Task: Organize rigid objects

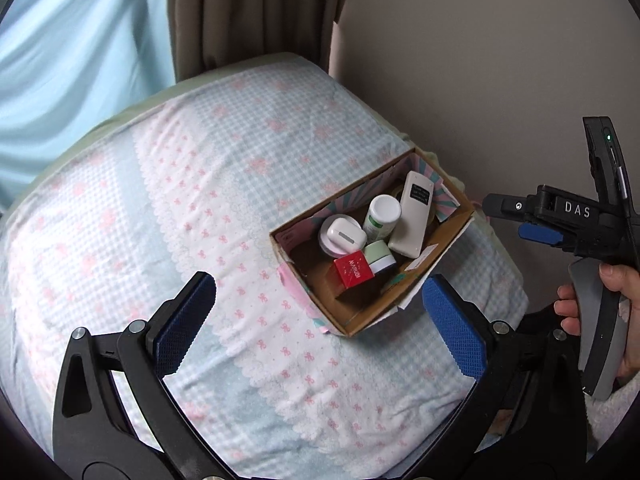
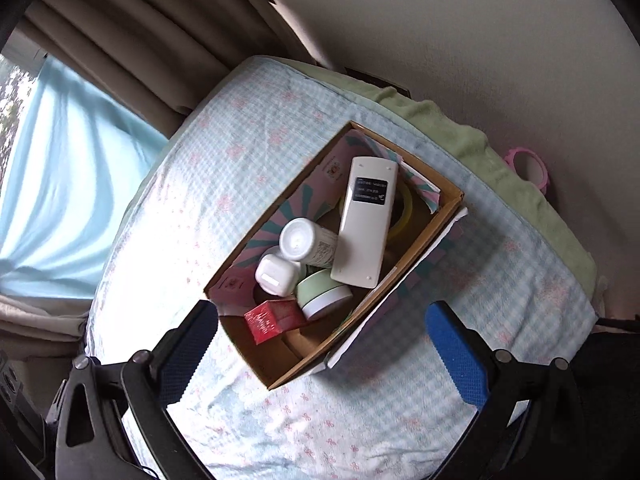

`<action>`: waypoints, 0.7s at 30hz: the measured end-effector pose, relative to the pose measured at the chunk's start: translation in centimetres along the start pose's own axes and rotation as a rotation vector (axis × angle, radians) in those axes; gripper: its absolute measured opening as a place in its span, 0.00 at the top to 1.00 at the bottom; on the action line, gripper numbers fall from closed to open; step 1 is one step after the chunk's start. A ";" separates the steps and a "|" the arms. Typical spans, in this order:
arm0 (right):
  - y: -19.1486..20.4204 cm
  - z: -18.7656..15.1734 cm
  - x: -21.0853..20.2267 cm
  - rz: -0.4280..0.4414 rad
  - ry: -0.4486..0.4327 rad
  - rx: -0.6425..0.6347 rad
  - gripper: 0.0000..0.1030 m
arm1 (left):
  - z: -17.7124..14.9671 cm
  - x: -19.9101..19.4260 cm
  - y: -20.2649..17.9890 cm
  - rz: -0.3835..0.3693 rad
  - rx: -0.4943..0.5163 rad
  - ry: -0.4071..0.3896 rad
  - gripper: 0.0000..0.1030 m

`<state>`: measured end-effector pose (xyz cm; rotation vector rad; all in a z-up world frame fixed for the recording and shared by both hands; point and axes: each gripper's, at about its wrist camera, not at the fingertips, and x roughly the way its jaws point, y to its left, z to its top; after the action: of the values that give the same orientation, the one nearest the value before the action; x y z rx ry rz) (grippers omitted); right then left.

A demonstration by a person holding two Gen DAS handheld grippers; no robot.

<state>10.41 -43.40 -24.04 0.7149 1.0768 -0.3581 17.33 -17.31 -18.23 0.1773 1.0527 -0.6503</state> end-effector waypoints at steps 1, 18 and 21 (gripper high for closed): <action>1.4 -0.4 -1.3 0.009 -0.006 -0.047 0.00 | -0.3 -2.0 0.4 0.006 -0.015 -0.020 0.00; 17.0 -10.0 -17.4 0.111 -0.369 -0.705 0.00 | -7.8 -24.9 2.6 0.406 -0.243 -0.440 0.00; 16.9 -11.4 -18.0 0.132 -0.402 -0.723 0.00 | -9.6 -25.7 2.5 0.470 -0.290 -0.463 0.00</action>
<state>4.70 -24.61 -5.21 0.0552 0.6938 0.0189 3.12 -0.53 -1.67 0.0141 0.6124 -0.0955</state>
